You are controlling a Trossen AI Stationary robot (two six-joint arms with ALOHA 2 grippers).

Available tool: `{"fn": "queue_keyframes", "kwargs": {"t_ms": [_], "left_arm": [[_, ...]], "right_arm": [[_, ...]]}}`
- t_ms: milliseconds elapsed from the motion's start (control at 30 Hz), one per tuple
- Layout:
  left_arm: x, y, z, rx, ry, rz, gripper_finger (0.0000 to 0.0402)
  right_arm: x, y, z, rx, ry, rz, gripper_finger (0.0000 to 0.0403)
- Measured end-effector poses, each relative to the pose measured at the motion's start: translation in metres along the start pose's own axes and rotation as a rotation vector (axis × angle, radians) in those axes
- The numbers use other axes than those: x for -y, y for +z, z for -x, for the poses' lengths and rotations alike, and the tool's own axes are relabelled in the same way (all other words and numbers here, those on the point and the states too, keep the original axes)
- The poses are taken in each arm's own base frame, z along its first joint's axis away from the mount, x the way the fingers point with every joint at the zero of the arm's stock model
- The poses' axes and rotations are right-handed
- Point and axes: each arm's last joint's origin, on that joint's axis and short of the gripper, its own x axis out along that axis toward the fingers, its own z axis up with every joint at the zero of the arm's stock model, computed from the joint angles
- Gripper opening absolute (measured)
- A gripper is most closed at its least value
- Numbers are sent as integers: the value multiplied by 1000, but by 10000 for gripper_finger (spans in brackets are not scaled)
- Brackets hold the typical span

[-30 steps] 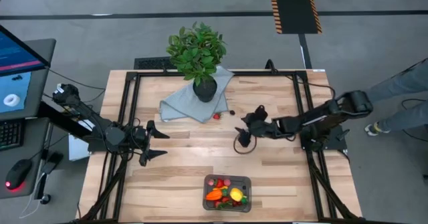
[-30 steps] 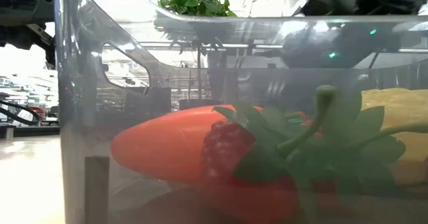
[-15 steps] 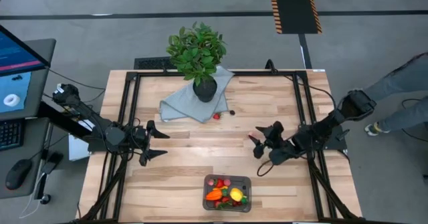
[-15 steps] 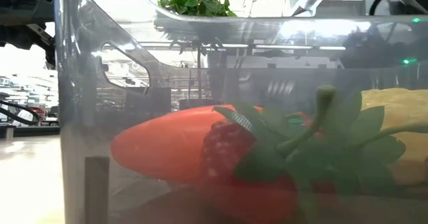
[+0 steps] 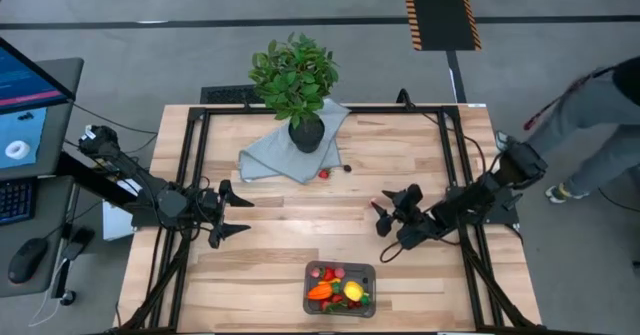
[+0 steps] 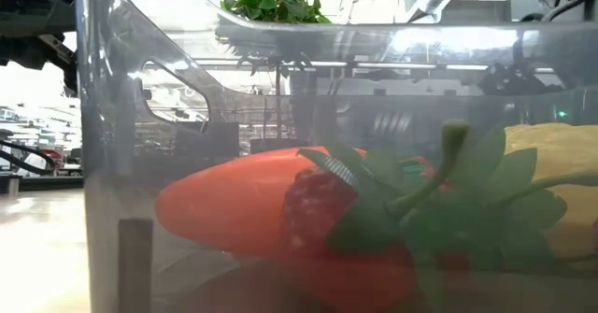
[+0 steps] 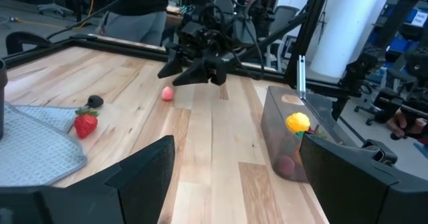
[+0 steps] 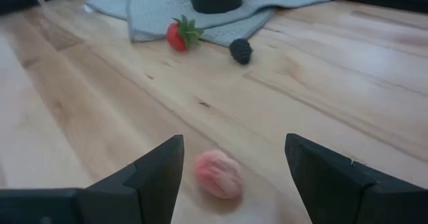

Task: Pick and placing Produce into tupperware
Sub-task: Put the pink peach into the black bin

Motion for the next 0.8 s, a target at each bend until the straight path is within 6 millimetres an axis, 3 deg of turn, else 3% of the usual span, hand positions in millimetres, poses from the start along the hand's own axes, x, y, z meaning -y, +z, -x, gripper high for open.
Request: {"fn": "queue_keyframes", "kwargs": {"t_ms": [500, 800], "left_arm": [[-1, -2, 0, -19, 5, 0, 309], [-1, -2, 0, -19, 5, 0, 309]], "right_arm": [[-1, -17, -17, -49, 0, 39, 287], [-1, -16, -28, -72, 17, 27, 276]]}}
